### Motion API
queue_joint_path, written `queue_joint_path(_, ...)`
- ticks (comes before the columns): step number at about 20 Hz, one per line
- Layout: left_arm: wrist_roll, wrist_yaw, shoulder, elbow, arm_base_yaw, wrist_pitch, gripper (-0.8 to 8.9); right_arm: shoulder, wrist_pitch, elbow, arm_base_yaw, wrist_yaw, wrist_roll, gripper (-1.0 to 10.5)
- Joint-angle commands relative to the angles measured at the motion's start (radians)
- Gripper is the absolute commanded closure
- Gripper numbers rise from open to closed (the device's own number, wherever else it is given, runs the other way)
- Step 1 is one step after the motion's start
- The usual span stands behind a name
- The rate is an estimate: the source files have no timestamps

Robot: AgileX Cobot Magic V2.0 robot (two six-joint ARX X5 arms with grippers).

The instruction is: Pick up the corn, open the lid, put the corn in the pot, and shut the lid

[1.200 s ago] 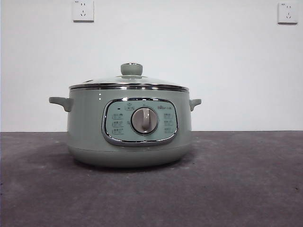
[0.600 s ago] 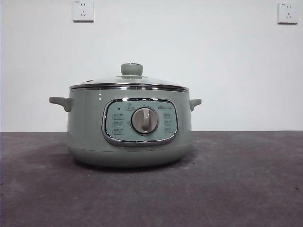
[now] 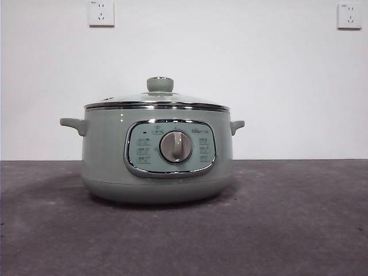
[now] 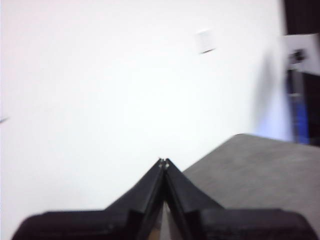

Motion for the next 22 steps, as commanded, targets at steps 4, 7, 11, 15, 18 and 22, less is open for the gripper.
queue_joint_path(4,0.013,-0.207,-0.315,-0.560,0.097,0.183,8.17,-0.002,-0.026,-0.011,0.001,0.005,-0.003,9.5)
queue_joint_path(7,0.005,-0.223,-0.478,-0.808,0.109,0.244,8.17,-0.002,-0.026,-0.011,0.001,0.005,-0.003,9.5)
queue_joint_path(11,-0.037,-0.228,-0.651,-1.072,0.114,0.318,8.17,-0.002,-0.026,-0.011,0.001,0.005,-0.003,9.5)
queue_joint_path(15,-0.085,-0.277,-0.756,-1.242,0.121,0.330,8.17,-0.001,-0.026,-0.011,0.001,0.005,-0.003,9.5)
queue_joint_path(18,-0.106,-0.276,-0.828,-1.337,0.123,0.326,8.17,-0.001,-0.026,-0.011,0.001,0.005,-0.003,9.5)
queue_joint_path(22,-0.161,-0.277,-0.880,-1.416,0.123,0.302,8.17,-0.001,-0.026,-0.011,0.001,0.005,-0.003,9.5)
